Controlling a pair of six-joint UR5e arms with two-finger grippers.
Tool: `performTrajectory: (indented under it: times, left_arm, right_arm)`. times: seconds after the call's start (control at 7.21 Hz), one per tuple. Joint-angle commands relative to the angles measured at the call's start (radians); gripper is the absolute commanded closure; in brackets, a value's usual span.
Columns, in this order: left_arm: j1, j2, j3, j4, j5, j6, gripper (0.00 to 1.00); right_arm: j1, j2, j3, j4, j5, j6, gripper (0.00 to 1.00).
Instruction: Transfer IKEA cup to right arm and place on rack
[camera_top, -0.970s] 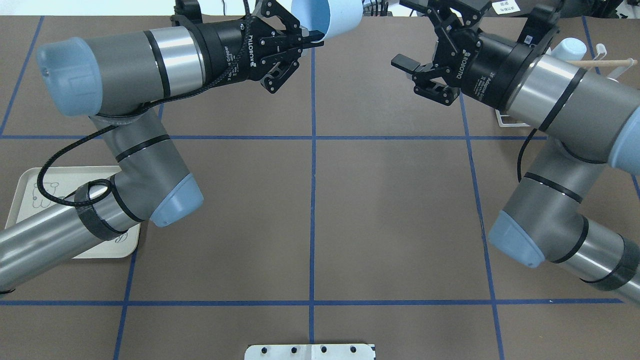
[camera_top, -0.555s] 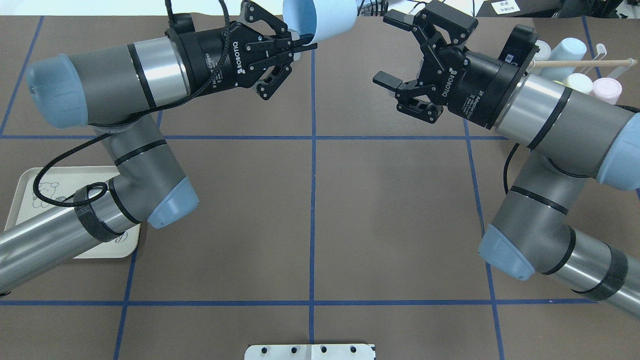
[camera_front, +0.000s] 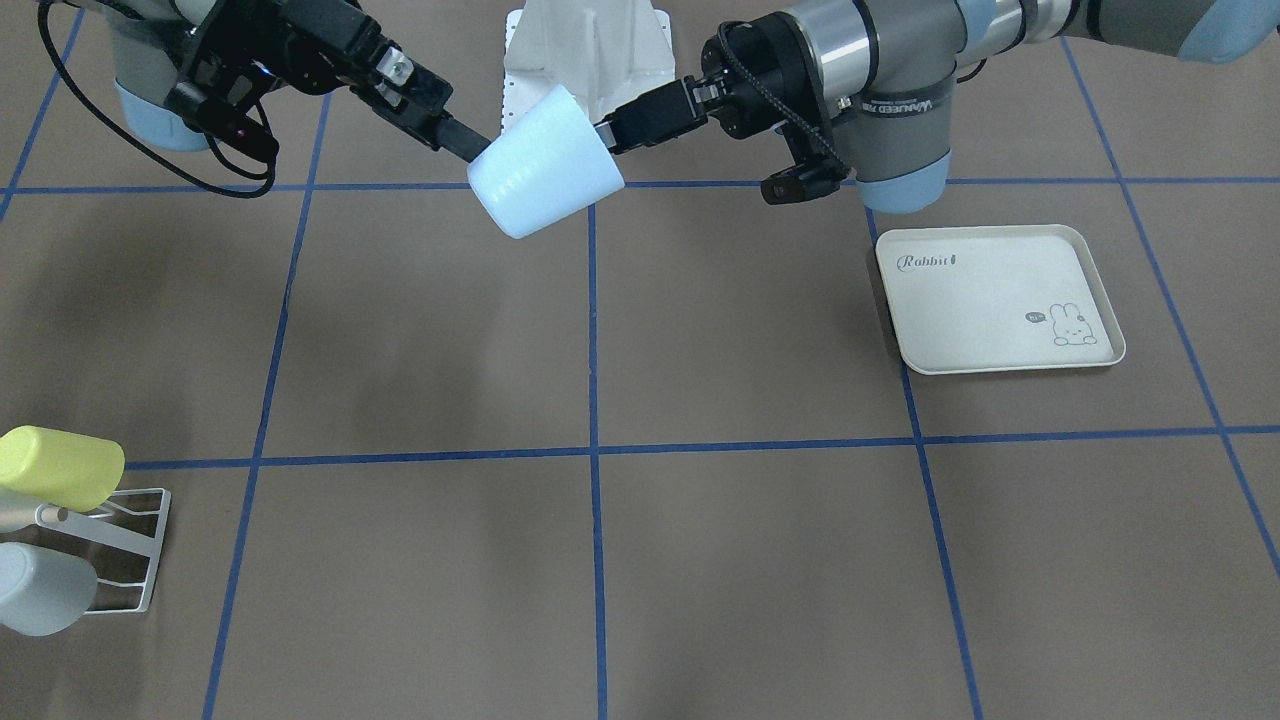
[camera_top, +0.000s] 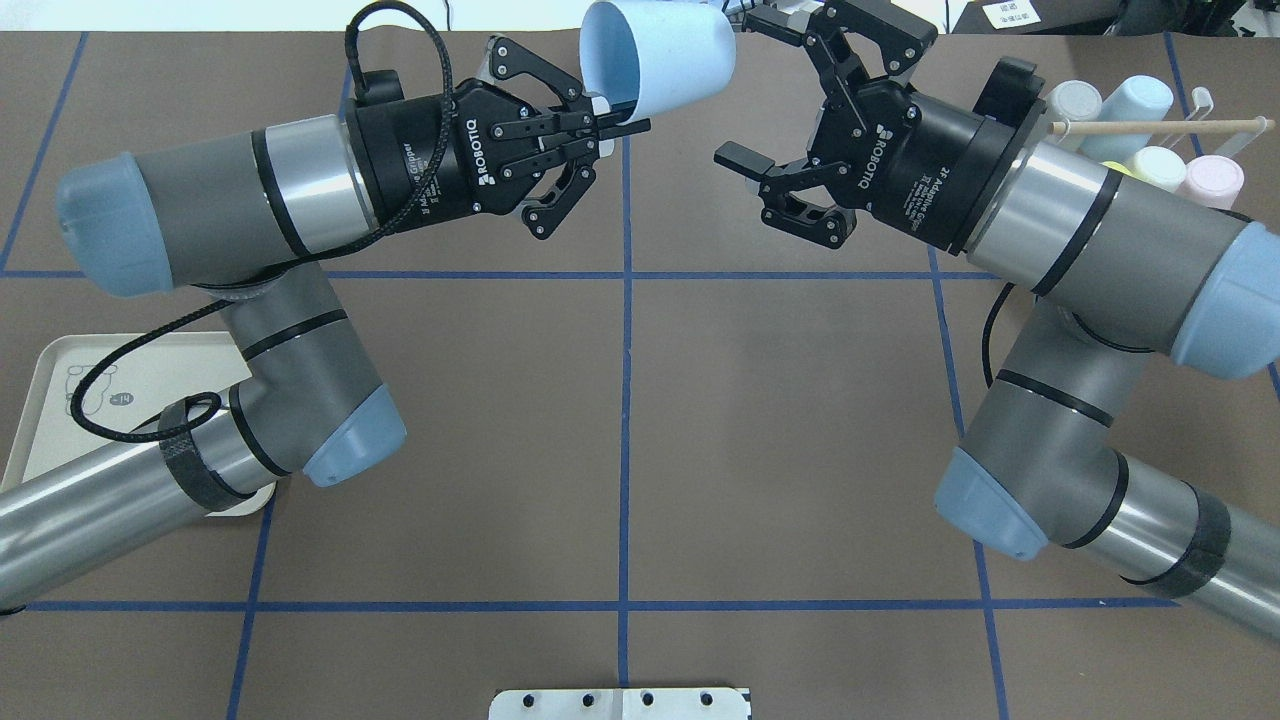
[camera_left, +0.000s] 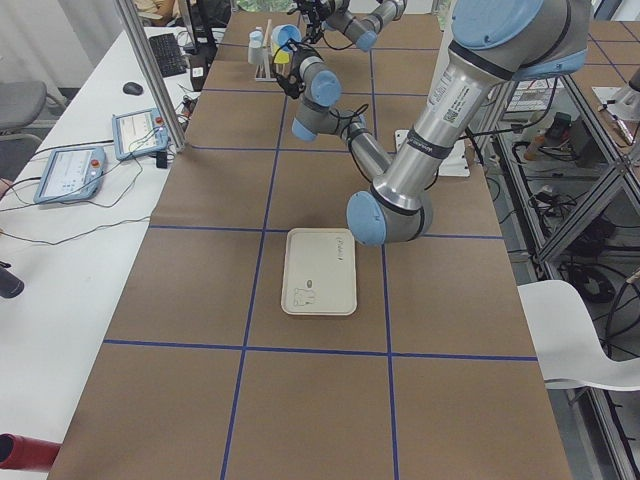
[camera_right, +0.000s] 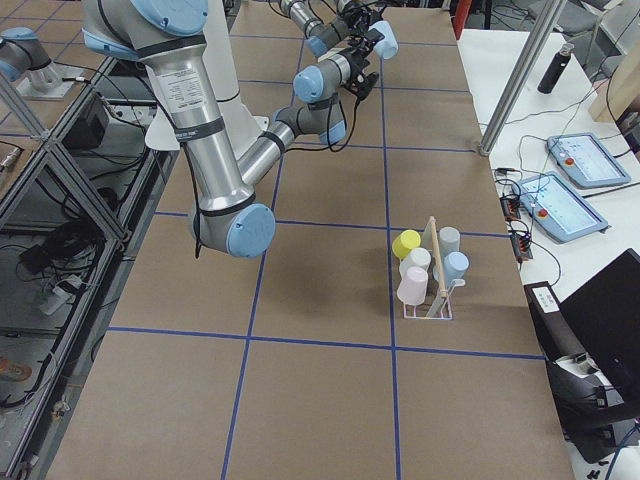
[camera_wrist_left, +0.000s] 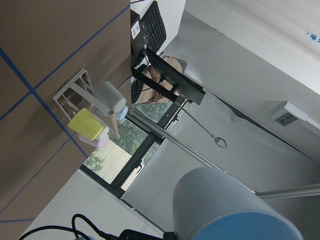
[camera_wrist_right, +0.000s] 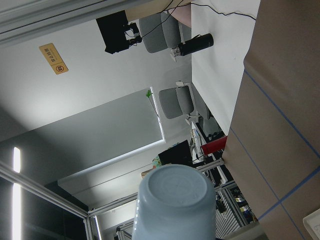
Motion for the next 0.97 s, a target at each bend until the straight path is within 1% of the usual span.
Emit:
performTrajectory:
  times: [0.0,0.28,0.69,0.83]
  left_arm:
    - [0.016,0.000,-0.025,0.001,0.000,-0.012,1.00]
    - [0.027,-0.001,-0.028,0.000,0.000,-0.012,1.00]
    - [0.050,-0.001,-0.034,0.000,0.000,-0.012,1.00]
    - [0.053,0.000,-0.039,0.000,0.000,-0.012,1.00]
  right_arm:
    - [-0.009,0.017,-0.006,-0.006,-0.001,0.004,0.03]
    - [-0.009,0.018,-0.009,-0.006,-0.002,0.004,0.03]
    - [-0.007,0.025,-0.012,-0.006,-0.002,0.004,0.08]
    - [-0.007,0.025,-0.010,-0.006,-0.002,0.004,0.24]
